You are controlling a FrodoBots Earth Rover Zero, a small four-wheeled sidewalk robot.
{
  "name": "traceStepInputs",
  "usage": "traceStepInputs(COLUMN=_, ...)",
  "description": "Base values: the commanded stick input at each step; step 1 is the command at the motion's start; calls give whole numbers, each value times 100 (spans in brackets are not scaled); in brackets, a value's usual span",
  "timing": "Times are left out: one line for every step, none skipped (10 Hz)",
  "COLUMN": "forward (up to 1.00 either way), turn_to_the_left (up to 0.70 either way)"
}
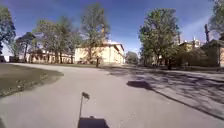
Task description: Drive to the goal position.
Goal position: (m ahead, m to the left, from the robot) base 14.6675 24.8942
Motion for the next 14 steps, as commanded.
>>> traceStepInputs(forward=70, turn_to_the_left=21)
traceStepInputs(forward=70, turn_to_the_left=35)
traceStepInputs(forward=70, turn_to_the_left=35)
traceStepInputs(forward=70, turn_to_the_left=24)
traceStepInputs(forward=70, turn_to_the_left=12)
traceStepInputs(forward=70, turn_to_the_left=0)
traceStepInputs(forward=70, turn_to_the_left=0)
traceStepInputs(forward=70, turn_to_the_left=7)
traceStepInputs(forward=70, turn_to_the_left=20)
traceStepInputs(forward=70, turn_to_the_left=27)
traceStepInputs(forward=70, turn_to_the_left=34)
traceStepInputs(forward=70, turn_to_the_left=0)
traceStepInputs(forward=70, turn_to_the_left=0)
traceStepInputs(forward=70, turn_to_the_left=0)
